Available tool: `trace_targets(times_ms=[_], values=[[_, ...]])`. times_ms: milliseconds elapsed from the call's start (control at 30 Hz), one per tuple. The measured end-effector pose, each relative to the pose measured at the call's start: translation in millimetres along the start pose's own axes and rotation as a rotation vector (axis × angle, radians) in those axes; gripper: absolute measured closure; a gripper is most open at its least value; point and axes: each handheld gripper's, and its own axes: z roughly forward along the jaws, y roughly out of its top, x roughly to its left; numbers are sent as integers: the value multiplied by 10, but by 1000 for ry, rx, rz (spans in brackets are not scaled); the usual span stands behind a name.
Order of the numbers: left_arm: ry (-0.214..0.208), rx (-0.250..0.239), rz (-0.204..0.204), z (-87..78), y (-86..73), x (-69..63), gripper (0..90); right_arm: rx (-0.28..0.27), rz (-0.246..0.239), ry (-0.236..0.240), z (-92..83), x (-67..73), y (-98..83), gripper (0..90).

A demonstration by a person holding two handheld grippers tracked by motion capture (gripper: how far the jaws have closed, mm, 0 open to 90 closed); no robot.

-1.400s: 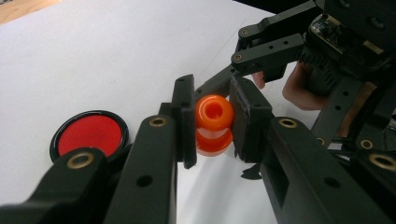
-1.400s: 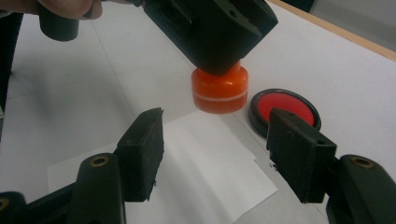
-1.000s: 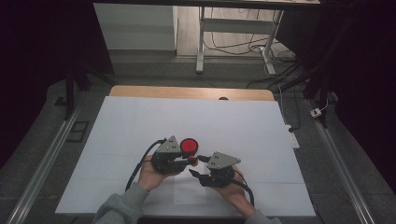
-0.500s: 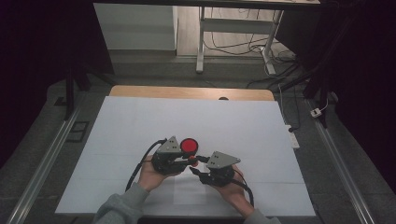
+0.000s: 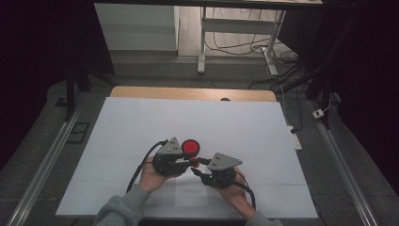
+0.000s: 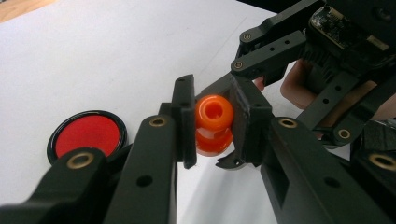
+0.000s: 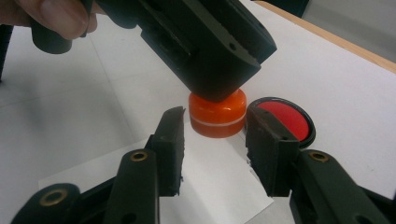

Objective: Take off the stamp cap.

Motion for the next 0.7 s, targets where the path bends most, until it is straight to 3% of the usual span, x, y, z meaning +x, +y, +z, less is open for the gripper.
trace_targets(times_ms=[200, 700], values=[[1, 0, 1, 5, 2, -7, 724, -5, 3, 1, -1, -4, -5, 630], [1, -2, 9, 2, -1, -12, 727, -3, 7, -1, -6, 10, -12, 649]])
